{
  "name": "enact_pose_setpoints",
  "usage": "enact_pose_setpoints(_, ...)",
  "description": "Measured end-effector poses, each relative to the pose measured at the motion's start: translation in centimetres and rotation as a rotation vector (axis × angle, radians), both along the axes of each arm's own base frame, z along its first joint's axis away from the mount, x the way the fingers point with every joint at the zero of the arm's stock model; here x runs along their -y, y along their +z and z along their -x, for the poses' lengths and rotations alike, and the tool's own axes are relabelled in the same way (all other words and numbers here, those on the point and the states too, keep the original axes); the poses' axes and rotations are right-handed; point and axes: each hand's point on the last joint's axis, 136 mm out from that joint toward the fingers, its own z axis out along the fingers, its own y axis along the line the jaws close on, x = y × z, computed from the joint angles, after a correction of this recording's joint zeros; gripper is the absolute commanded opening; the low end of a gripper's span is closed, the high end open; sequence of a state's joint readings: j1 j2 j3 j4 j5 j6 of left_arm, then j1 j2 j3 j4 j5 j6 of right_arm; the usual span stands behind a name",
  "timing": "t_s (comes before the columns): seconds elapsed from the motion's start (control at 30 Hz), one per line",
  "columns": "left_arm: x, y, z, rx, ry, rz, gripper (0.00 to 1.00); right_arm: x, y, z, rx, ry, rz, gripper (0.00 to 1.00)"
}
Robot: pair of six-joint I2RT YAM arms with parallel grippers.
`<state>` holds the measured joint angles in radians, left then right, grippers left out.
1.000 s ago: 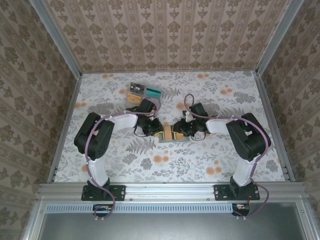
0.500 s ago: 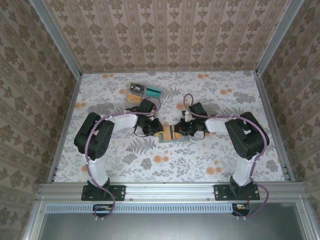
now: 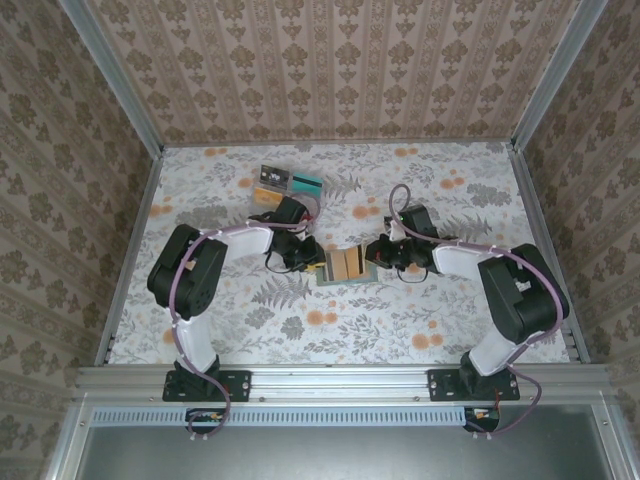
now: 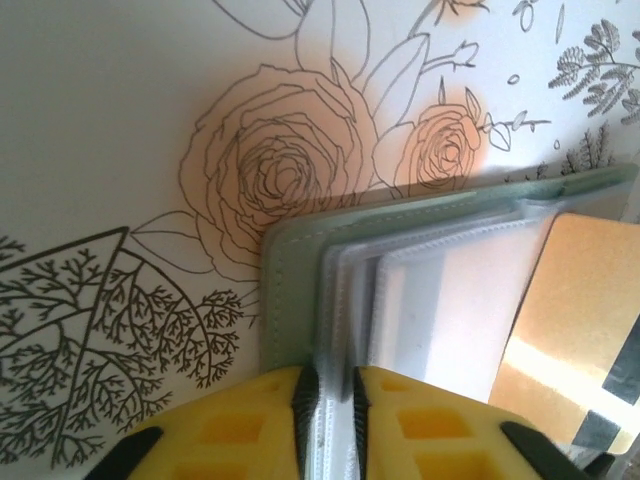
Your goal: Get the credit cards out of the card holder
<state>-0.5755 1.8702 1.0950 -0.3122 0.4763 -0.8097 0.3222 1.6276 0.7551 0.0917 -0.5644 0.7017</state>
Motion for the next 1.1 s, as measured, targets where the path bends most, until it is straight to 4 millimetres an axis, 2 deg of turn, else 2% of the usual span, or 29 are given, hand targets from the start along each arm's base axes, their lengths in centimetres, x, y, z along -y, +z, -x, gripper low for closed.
enact_pose_setpoints(0.1, 0.1, 0.8, -0.4, 0.017, -0.014, 0.016, 0.34, 0.4, 0.8, -0.1, 0.03, -0.011, -0.011, 0.0)
enact_pose_setpoints(0.3, 0.7, 3.6, -1.0, 0.07, -0.027, 0.084, 0.46, 0.7, 3.0, -0.7, 0.104, -0.018, -0.051, 0.0)
enact_pose_setpoints(0.5, 2.0, 6.5, -1.4, 0.133, -0.028, 0.204, 0.74, -0.2, 4.5, -1.1, 0.136, -0.009, -0.131, 0.0)
enact_pose_setpoints(0.57, 2.5, 7.4, -1.4, 0.142, -0.027, 0.268, 0.8, -0.6, 5.4, -1.3, 0.15, -0.01, -0.172, 0.0)
enact_pose_setpoints(0.63, 2.7, 7.9, -1.6, 0.148, -0.021, 0.32, 0.82, -0.9, 6.4, -1.6, 0.166, -0.012, -0.216, 0.0)
enact_pose_setpoints(0.8, 3.4, 9.7, -2.2, 0.161, -0.025, 0.441, 0.82, -1.9, 9.4, -2.3, 0.212, -0.005, -0.335, 0.0)
enact_pose_setpoints(0.87, 3.9, 10.8, -2.4, 0.177, -0.04, 0.495, 0.79, -2.2, 10.4, -2.4, 0.225, 0.001, -0.373, 0.0)
enact_pose_setpoints(1.0, 4.4, 12.9, -2.6, 0.203, -0.071, 0.595, 0.65, -2.6, 11.9, -2.4, 0.241, 0.014, -0.433, 0.0)
enact_pose_setpoints(1.1, 4.3, 13.8, -2.9, 0.214, -0.081, 0.631, 0.49, -2.7, 12.4, -2.4, 0.244, 0.017, -0.455, 0.0)
